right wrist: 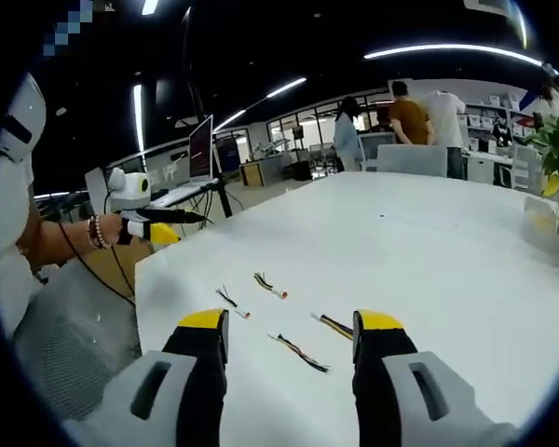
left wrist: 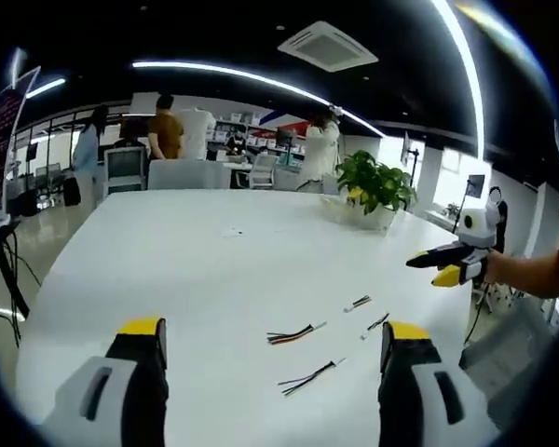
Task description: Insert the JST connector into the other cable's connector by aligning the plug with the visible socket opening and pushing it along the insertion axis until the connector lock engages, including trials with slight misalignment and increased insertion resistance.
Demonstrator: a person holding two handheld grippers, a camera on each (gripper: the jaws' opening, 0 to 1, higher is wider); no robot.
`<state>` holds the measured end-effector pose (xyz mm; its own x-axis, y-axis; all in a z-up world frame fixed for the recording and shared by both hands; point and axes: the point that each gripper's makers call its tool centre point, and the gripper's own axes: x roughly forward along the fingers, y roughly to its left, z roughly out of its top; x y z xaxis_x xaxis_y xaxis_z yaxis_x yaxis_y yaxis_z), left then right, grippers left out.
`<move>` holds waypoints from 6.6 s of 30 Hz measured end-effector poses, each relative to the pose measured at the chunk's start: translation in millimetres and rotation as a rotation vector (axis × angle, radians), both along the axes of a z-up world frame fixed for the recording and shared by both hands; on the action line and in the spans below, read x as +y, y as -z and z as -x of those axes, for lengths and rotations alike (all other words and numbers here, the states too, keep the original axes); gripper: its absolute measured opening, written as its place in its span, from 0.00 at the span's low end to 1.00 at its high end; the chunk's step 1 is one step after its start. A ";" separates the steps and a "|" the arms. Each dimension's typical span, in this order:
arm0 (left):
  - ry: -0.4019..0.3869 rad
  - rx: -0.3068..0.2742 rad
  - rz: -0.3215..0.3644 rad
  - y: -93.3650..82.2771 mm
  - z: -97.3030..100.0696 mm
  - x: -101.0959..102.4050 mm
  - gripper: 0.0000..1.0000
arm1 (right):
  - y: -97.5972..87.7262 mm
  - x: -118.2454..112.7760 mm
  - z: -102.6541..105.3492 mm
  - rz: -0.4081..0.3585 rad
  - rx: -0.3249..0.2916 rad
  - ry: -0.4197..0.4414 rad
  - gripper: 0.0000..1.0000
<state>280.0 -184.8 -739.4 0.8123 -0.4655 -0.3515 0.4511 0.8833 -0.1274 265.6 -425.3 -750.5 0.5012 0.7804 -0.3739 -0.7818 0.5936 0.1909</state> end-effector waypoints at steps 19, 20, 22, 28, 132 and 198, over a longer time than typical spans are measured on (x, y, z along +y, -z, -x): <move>0.357 -0.059 -0.076 28.7 -43.3 -54.3 0.85 | 21.8 14.5 -33.8 0.038 -0.028 -0.146 0.42; 0.370 -0.060 -0.066 29.5 -44.6 -56.3 0.84 | 22.3 15.3 -34.8 0.038 -0.029 -0.153 0.41; 0.382 -0.058 -0.041 30.8 -48.2 -58.5 0.82 | 24.9 17.1 -36.6 0.038 -0.023 -0.175 0.41; 0.467 -0.077 -0.040 41.3 -55.4 -68.9 0.65 | 37.3 22.3 -39.9 0.078 -0.031 -0.242 0.38; 0.917 -0.076 -0.184 96.0 -16.5 -142.0 0.00 | 94.3 90.4 -26.3 0.384 -0.051 -0.668 0.04; 0.908 -0.102 -0.266 98.6 -91.2 -134.4 0.00 | 90.2 114.9 -97.2 0.359 -0.175 -0.616 0.05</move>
